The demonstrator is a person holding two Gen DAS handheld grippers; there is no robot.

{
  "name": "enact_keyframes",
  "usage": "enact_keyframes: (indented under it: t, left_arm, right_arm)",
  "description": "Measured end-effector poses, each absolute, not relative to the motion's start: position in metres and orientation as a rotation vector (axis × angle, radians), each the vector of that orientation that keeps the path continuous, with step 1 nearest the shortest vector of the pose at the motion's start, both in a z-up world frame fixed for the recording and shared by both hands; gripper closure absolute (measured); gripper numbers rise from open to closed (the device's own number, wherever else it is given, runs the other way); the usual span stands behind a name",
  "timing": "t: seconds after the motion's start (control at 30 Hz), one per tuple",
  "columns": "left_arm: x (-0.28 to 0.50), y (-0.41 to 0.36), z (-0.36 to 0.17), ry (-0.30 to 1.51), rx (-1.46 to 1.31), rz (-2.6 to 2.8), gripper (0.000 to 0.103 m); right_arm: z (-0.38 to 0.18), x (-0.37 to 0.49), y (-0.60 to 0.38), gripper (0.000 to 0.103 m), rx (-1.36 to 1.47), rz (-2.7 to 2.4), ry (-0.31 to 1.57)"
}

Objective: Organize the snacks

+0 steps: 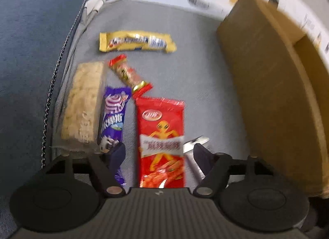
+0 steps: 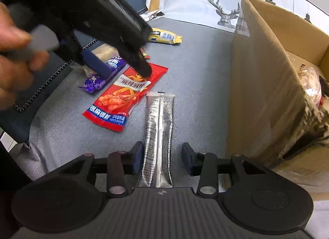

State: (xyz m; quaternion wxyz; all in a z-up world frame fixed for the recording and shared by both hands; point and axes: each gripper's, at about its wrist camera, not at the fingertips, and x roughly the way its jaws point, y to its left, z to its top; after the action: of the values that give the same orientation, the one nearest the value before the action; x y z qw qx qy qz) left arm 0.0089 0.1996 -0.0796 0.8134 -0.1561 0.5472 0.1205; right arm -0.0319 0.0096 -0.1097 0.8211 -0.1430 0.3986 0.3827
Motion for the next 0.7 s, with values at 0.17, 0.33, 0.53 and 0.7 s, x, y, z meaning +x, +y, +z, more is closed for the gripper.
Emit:
enact_keyframes:
  t: [0.17,0.33,0.53,0.7]
  left_arm:
    - [0.014,0.192,-0.089,1.207,-0.282,0.249,0.025]
    - [0.014,0.191,-0.091,1.205,-0.272,0.251,0.031]
    - [0.014,0.197,-0.082,1.176,-0.281,0.261,0.055]
    - [0.008,0.202,-0.076,1.155,-0.331,0.247,0.056]
  right_arm:
    - [-0.111,-0.033,0.011,0.055,-0.319,0.839,0.836]
    - [-0.113,-0.03,0.013,0.057,-0.319,0.842,0.835]
    - [-0.111,-0.033,0.012,0.08,-0.343,0.854,0.805]
    - [-0.103,-0.038,0.006,0.082,-0.325,0.836,0.762]
